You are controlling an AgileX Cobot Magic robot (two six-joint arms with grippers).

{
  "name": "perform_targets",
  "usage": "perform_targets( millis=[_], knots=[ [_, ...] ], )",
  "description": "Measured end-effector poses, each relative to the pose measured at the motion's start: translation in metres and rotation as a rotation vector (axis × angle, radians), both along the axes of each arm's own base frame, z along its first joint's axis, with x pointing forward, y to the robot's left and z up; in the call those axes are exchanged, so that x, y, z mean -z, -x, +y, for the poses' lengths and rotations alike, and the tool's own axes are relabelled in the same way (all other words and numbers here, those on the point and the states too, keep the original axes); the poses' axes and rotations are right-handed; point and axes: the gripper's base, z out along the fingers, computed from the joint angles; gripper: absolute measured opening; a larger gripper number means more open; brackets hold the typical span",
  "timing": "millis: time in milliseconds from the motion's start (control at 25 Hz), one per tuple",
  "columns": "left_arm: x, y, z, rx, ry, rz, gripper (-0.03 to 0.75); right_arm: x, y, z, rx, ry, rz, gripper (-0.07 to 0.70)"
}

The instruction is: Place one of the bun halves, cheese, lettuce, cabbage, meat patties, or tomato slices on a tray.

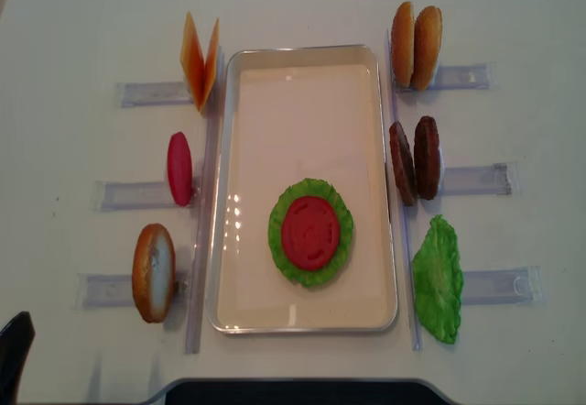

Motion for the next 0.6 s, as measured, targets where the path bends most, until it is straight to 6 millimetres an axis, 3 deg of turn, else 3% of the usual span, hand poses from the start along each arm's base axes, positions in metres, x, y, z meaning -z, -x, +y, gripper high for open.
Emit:
perform_targets(
  millis=[600],
  knots=[
    [0.0000, 0.0025, 0.0022, -0.035, 0.010, -0.018, 0.692, 0.0000, 0.0000, 0.0000, 0.000, 0.000, 0.000, 0.538]
  ],
)
